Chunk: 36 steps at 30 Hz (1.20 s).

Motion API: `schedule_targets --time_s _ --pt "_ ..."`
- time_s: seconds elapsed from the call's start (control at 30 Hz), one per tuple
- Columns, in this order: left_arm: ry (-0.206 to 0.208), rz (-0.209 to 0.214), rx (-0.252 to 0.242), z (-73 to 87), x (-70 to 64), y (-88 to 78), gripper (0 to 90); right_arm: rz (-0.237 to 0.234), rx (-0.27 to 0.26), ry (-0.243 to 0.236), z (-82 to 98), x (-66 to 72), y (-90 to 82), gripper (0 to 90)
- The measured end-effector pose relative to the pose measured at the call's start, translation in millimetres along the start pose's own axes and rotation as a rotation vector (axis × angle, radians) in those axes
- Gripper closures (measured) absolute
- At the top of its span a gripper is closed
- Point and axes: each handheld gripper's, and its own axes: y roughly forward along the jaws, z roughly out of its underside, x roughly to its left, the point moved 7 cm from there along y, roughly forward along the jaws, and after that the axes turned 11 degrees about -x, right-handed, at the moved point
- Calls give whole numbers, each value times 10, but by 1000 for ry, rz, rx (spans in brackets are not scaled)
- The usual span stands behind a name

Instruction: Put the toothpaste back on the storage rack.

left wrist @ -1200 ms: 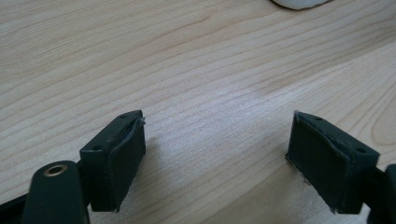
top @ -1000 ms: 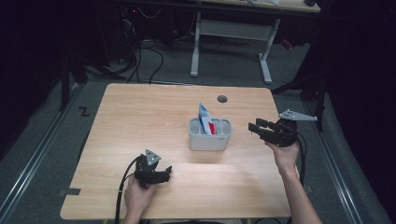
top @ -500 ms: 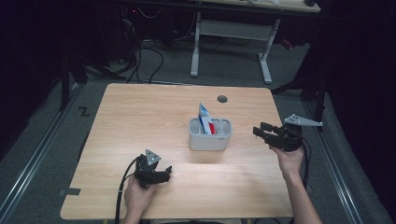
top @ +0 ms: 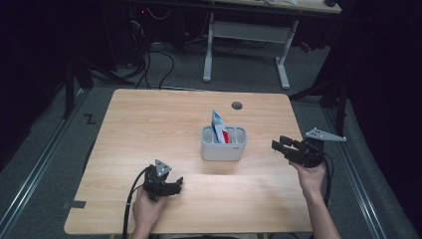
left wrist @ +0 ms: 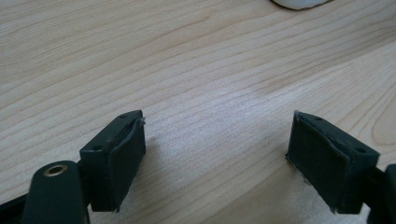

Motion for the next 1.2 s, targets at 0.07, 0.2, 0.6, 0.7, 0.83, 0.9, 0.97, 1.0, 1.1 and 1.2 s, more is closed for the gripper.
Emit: schedule_targets --time_s 0.07,0.2,0.6,0.7,0.83,0.9,0.97,1.0,1.1,1.2 --pt "0 -1 0 0 1 0 195 2 -1 7 22 2 -9 499" --pt "-3 -4 0 -1 0 2 196 11 5 21 88 -13 -16 499" --pt "-3 -4 0 -1 -1 2 197 27 3 37 190 -35 -23 499" --pt "-4 -5 -1 -1 -2 2 197 30 8 46 228 -39 -17 499" --pt "-3 -5 0 0 -1 1 197 33 7 49 262 -41 -13 499" --pt "-5 -5 -1 -1 -2 2 197 32 12 52 288 -42 -8 499" --pt "-4 -5 -1 -1 -2 1 197 33 15 56 317 -48 -5 499" --pt "-4 -5 -1 -1 -2 1 197 34 16 61 326 -49 -6 499" --pt "-3 -5 0 -1 -1 1 197 33 17 68 352 -54 -2 499" --pt "-4 -5 -1 -1 -2 2 197 33 20 66 375 -49 9 499"
